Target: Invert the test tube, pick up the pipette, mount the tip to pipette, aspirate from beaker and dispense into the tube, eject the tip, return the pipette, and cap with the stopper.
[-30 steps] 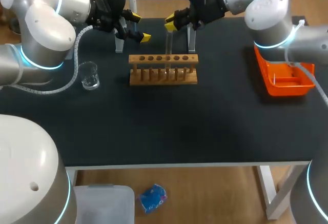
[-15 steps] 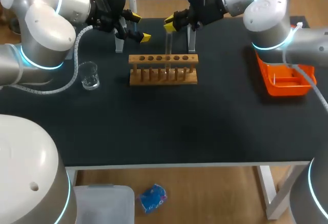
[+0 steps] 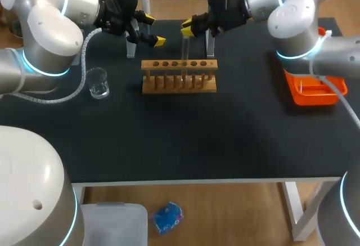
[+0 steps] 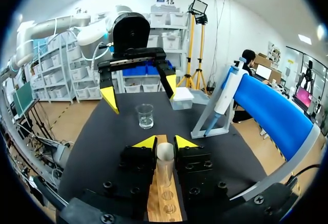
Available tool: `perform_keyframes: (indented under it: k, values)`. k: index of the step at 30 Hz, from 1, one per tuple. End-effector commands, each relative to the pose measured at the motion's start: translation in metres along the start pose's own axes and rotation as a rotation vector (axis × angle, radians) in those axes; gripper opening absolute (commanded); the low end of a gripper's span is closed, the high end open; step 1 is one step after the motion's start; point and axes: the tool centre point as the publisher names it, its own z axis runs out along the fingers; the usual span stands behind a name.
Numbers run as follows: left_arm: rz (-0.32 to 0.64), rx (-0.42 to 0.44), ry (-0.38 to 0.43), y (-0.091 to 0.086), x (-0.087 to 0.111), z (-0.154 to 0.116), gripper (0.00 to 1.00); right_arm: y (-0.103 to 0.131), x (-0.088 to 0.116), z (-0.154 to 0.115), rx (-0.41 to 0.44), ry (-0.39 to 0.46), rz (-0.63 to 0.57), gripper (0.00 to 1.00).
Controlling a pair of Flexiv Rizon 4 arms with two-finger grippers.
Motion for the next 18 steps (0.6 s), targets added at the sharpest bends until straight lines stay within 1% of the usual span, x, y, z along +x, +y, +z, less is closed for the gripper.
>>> perform_keyframes:
  k: [1,6,7,8,9,10,11,12,13,18]
  values:
    - [0.0,-0.002,0.004,0.0,-0.001,-0.001,1.0,-0.009,0.001,0.004,-0.007,0.002,0.002,0.0]
    - [0.0,-0.002,0.004,0.0,-0.001,-0.001,1.0,-0.01,0.001,0.005,-0.015,0.008,-0.003,0.0]
    - [0.0,-0.002,0.004,0.0,-0.001,-0.001,1.0,-0.008,0.001,0.004,-0.019,0.007,-0.004,0.24]
    - [0.0,-0.002,0.004,0.0,-0.001,-0.001,1.0,-0.007,0.001,0.003,-0.02,0.007,-0.005,0.31]
    - [0.0,-0.002,0.004,0.0,-0.001,-0.001,1.0,-0.006,0.0,0.002,-0.022,0.004,-0.013,0.33]
    - [0.0,-0.002,0.004,0.0,-0.001,-0.001,1.0,-0.004,0.001,0.001,-0.022,0.005,-0.021,0.41]
    - [0.0,-0.002,0.004,0.0,-0.001,-0.001,1.0,-0.003,0.001,0.0,-0.023,0.003,-0.025,0.65]
    - [0.0,-0.002,0.004,0.0,-0.001,-0.001,1.0,-0.001,0.001,0.0,-0.023,0.001,-0.029,0.98]
    - [0.0,-0.002,0.004,0.0,-0.001,-0.001,1.0,0.0,0.002,-0.001,-0.025,0.002,-0.035,1.0]
    - [0.0,-0.002,0.004,0.0,-0.001,-0.001,1.0,0.007,0.002,-0.006,-0.045,-0.005,-0.047,1.0]
